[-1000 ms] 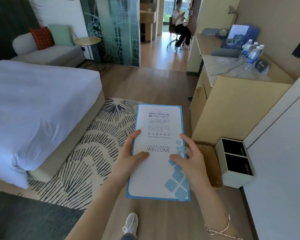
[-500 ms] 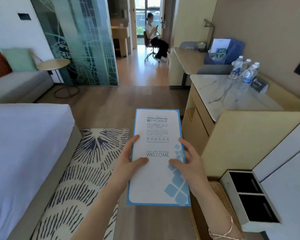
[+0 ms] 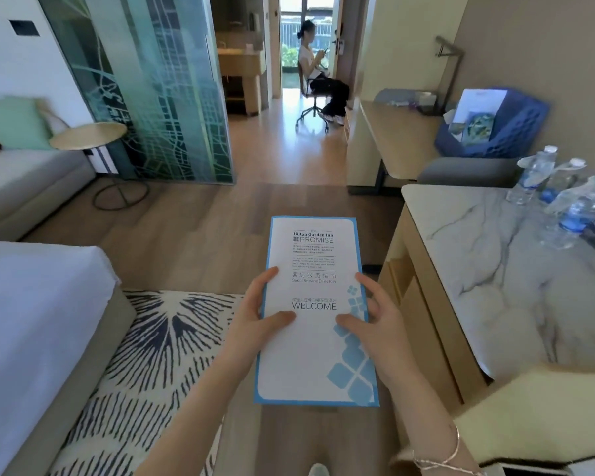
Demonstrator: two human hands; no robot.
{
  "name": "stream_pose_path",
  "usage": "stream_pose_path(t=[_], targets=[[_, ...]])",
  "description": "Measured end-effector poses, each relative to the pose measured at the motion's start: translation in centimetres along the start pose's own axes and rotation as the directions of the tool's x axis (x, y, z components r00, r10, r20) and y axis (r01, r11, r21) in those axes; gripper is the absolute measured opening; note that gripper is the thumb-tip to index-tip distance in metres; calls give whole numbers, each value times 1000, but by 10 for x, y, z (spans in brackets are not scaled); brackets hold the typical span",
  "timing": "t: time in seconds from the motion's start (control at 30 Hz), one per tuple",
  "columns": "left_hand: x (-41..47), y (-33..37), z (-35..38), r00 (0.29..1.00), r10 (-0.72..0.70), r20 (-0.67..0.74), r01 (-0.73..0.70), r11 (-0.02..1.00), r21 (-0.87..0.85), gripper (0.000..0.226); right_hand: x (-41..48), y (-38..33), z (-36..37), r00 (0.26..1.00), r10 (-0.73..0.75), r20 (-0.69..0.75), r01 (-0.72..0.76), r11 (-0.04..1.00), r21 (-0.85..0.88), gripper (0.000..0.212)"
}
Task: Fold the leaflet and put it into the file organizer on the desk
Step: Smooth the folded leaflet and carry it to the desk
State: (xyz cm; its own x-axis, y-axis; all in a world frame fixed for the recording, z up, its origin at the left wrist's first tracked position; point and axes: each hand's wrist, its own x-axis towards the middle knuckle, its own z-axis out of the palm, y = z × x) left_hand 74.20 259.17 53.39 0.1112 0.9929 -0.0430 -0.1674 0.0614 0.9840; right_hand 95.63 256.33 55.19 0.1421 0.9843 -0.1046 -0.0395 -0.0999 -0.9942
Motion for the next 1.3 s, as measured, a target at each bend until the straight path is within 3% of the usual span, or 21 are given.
stream_pose_path(t=[0.23, 0.53, 0.87, 1.3], targets=[[171, 14, 17, 998, -6, -65, 5, 1000, -26, 69, 181, -30, -4, 999, 8, 41, -7, 999, -43, 63], [389, 1, -20, 995, -12, -100, 9, 999, -32, 70, 402, -24, 37, 998, 0, 56, 3, 998, -58, 67], [656, 45, -50, 999, 14, 39, -14, 1000, 0, 70, 638, -72, 79, 999, -31, -44, 30, 999, -27, 66], [966, 27, 19, 989, -38, 142, 36, 999, 19, 72, 923, -82, 24, 986, 4, -165, 3, 999, 43, 66]])
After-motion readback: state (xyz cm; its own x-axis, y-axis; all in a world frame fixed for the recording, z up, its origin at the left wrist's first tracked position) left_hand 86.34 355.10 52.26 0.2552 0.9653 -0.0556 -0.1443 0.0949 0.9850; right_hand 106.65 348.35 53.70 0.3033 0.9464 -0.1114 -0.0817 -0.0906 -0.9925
